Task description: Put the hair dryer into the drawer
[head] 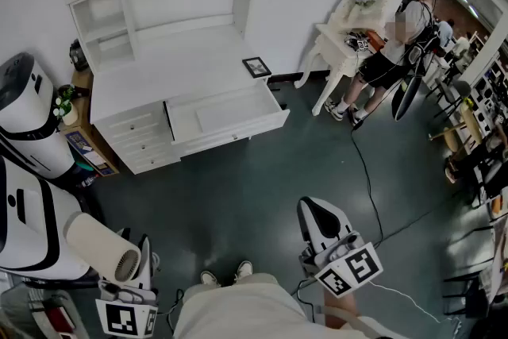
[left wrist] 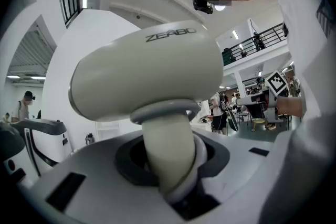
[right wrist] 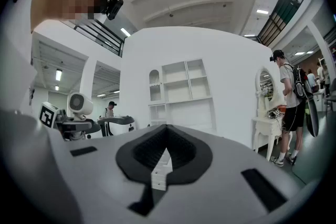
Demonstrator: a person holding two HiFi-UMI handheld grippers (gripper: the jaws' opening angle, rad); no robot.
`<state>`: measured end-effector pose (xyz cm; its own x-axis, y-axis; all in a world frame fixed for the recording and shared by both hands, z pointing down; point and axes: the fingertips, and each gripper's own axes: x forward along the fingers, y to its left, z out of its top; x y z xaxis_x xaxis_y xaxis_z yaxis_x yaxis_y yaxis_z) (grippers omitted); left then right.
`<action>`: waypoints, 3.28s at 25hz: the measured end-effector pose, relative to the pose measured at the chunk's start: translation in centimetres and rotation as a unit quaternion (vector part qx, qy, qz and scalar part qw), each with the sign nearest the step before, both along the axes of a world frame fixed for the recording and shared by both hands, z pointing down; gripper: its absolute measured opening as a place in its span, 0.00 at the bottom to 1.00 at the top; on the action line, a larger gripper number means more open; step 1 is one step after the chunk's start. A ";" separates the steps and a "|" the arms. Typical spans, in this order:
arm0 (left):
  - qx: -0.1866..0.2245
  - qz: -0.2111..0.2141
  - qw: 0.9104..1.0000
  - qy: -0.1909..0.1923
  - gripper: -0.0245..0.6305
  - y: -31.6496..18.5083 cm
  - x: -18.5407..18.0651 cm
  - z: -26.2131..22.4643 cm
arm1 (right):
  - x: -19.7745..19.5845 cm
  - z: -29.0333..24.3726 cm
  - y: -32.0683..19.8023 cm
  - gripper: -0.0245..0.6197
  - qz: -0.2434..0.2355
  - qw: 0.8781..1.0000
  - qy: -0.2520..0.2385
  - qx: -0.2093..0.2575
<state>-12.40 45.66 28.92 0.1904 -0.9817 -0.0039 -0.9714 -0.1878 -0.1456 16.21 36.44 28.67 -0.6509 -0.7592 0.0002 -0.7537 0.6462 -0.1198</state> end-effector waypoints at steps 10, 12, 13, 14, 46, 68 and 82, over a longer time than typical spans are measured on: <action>-0.004 -0.017 1.000 0.003 0.24 -0.6 2.2 0.6 | 1.7 1.2 -0.8 0.05 -0.010 1.000 -0.004 -0.003; -0.005 -0.022 1.000 0.007 0.24 -0.8 2.6 0.7 | 2.0 1.0 -1.0 0.05 -0.019 1.000 -0.004 0.002; -0.005 -0.024 1.000 0.007 0.24 -0.9 2.9 0.7 | 2.1 0.8 -1.0 0.05 -0.023 1.000 -0.006 0.004; -0.004 -0.026 1.000 0.007 0.24 -0.9 3.1 0.6 | 2.4 0.8 -1.1 0.05 -0.027 1.000 -0.007 0.005; -0.029 0.014 0.999 0.043 0.24 -26.4 -3.8 5.3 | -6.6 5.7 -22.3 0.05 -0.033 0.998 0.017 -0.052; -0.067 0.118 0.988 0.071 0.24 -44.8 -4.4 7.4 | -10.5 6.9 -37.0 0.05 0.023 0.996 0.021 -0.084; -0.115 0.110 0.987 -0.001 0.24 -54.1 -0.2 11.3 | -8.1 8.1 -47.4 0.05 -0.012 0.997 0.009 -0.080</action>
<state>-12.59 -8.49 40.25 0.3997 -0.8910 0.2153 -0.9029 -0.4233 -0.0753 8.12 -11.00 36.79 -0.6677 -0.7327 0.1317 -0.7412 0.6380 -0.2087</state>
